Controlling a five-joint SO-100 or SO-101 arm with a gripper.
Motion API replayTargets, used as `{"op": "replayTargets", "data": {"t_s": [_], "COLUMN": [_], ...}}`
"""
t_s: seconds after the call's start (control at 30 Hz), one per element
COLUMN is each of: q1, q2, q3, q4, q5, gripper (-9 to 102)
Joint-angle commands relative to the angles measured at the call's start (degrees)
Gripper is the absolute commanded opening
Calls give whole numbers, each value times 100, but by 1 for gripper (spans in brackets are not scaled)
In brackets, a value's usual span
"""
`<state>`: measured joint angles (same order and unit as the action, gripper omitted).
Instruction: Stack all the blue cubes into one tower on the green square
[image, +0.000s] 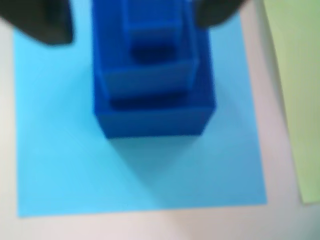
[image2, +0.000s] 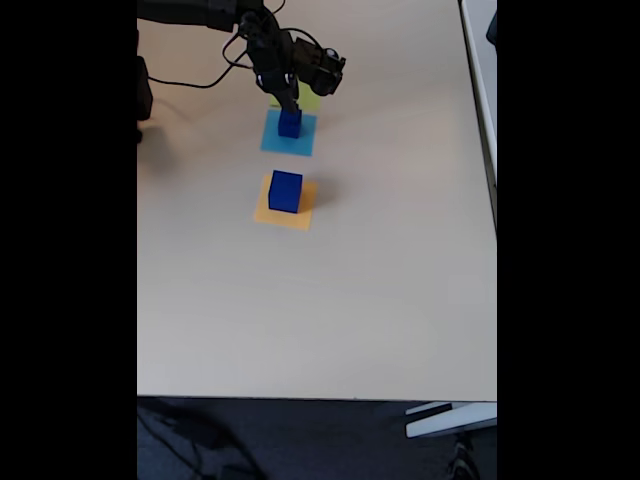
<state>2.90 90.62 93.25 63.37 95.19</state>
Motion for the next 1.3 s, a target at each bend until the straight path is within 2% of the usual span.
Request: {"op": "replayTargets", "data": {"t_s": [0.0, 0.13, 0.27, 0.33, 0.47, 0.73, 0.83, 0.97, 1.27], "q1": [-44, -44, 220, 466, 879, 1248, 1310, 1389, 1600], "q2": [-114, -483, -633, -545, -281, 53, 158, 360, 387], "q3": [-1239, -2496, -3182, -2953, -2417, -1556, -1266, -633, 475], "q4": [325, 536, 334, -26, -53, -369, -422, -545, -1222], "q5": [-193, -527, -1081, -1424, -1556, -1828, -1696, -1459, -1547], "gripper": [16, 16, 17, 20, 31, 31, 47, 52, 52]}}
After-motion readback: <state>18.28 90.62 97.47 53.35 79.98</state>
